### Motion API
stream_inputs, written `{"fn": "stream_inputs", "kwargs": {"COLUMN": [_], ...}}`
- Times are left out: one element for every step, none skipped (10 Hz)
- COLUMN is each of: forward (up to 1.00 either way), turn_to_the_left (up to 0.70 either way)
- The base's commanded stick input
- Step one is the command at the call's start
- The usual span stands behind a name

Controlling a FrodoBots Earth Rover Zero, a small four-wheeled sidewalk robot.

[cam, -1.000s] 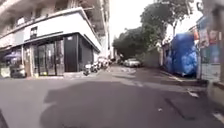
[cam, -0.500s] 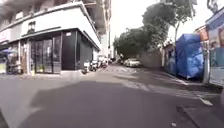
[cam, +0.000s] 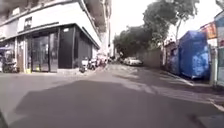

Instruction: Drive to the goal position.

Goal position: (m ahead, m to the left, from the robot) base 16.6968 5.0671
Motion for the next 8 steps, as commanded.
{"fn": "stream_inputs", "kwargs": {"forward": [0.7,0.7,0.7,0.7,0.7,0.7,0.45,0.45], "turn_to_the_left": [0.0,0.0,0.0,0.0,0.0,0.0,0.0,0.0]}}
